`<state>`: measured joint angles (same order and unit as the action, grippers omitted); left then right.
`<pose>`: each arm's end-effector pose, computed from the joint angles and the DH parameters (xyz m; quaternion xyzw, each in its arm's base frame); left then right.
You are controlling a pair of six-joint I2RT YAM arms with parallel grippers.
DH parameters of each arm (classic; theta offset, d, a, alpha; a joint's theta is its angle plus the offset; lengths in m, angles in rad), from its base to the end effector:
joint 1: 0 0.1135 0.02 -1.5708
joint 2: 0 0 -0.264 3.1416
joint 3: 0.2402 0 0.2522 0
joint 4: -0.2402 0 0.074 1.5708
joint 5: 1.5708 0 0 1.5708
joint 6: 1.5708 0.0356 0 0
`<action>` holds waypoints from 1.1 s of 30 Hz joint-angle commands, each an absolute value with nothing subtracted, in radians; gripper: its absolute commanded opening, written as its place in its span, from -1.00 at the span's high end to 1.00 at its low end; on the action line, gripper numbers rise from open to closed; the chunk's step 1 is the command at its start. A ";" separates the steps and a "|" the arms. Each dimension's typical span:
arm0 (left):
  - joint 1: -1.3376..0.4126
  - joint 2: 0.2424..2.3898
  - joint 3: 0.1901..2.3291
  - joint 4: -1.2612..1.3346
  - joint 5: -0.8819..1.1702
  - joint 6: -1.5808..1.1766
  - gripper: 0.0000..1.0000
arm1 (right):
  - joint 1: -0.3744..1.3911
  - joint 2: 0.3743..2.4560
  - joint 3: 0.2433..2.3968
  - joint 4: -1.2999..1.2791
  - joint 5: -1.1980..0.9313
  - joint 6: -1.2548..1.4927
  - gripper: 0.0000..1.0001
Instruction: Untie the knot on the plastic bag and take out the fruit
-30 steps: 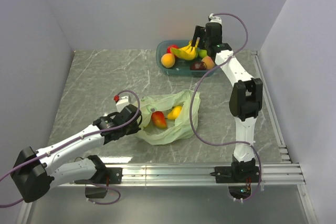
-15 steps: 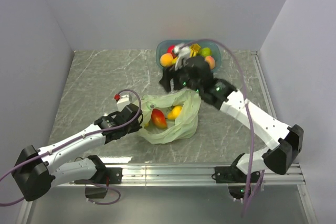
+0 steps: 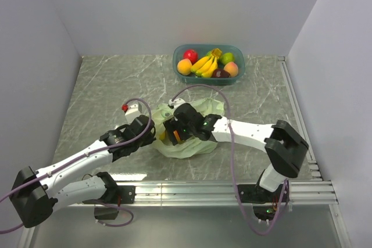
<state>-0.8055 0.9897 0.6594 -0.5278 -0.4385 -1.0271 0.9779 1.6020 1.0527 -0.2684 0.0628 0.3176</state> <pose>0.1465 -0.1307 0.2311 -0.1765 0.9007 -0.1461 0.3690 0.1937 0.2835 0.2207 -0.2904 0.8830 0.1985 0.3107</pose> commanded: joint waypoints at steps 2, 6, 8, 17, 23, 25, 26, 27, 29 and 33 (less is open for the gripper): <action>-0.802 0.965 0.650 -0.518 -0.446 -1.051 0.99 | 0.968 1.698 1.109 -0.132 0.155 0.321 -0.81; -0.804 0.965 0.646 -0.526 -0.440 -1.054 0.99 | 0.962 1.798 1.155 -0.091 0.195 0.322 -0.78; -0.802 0.969 0.646 -0.528 -0.442 -1.054 0.99 | 0.962 1.830 1.160 -0.068 0.195 0.318 -0.70; -0.802 0.989 0.641 -0.514 -0.459 -1.051 0.99 | 0.965 1.607 1.023 -0.072 0.132 0.281 0.85; -0.798 1.015 0.649 -0.505 -0.488 -1.039 0.99 | 0.965 1.323 0.965 -0.196 -0.038 0.201 1.00; -0.793 1.026 0.660 -0.505 -0.494 -1.026 0.99 | 0.960 1.270 1.014 -0.282 -0.046 0.164 1.00; -0.793 1.031 0.664 -0.506 -0.494 -1.022 0.99 | 0.956 1.228 1.034 -0.307 -0.041 0.155 1.00; -0.793 1.035 0.669 -0.506 -0.494 -1.014 0.99 | 0.928 1.212 1.055 -0.339 -0.022 0.147 1.00; -0.793 1.034 0.667 -0.512 -0.489 -1.012 0.99 | 0.872 1.192 1.121 -0.357 -0.011 0.133 1.00; -0.792 1.002 0.646 -0.512 -0.471 -1.019 0.99 | 0.654 1.258 1.251 -0.339 -0.017 0.137 0.96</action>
